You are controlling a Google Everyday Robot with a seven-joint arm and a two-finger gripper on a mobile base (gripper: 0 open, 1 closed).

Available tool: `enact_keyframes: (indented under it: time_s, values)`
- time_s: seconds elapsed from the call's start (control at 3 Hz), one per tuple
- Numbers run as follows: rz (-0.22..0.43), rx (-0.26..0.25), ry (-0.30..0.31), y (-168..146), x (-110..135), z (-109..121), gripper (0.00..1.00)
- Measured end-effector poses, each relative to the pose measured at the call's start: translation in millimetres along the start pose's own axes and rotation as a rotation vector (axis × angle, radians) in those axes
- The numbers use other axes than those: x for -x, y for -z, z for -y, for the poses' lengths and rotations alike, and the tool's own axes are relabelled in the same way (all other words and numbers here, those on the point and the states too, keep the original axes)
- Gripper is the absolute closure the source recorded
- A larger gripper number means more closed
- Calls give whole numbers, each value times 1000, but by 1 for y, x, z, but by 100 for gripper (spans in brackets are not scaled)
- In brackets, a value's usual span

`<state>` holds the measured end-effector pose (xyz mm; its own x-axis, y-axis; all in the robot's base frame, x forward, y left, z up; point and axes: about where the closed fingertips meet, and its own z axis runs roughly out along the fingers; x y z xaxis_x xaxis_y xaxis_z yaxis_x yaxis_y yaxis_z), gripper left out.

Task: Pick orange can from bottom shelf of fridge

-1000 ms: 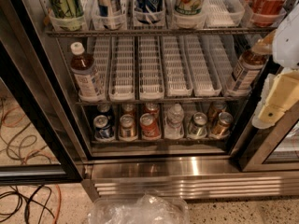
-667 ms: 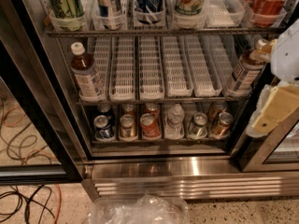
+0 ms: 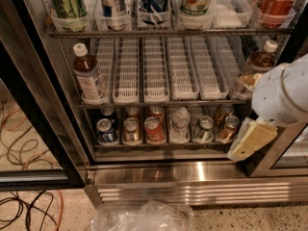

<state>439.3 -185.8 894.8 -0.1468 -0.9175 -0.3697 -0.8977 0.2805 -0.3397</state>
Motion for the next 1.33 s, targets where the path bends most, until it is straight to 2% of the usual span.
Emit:
enact_keyframes:
  time_s: [0.33,0.67,1.0,1.33]
  values:
    - [38,21,-21,-50,-5,-20,0]
    - [38,21,-21,-50,-5,-20,0]
    - [86,41,-77,-64,2,-32,0]
    - [183,50,-182,-90,20,-60,0]
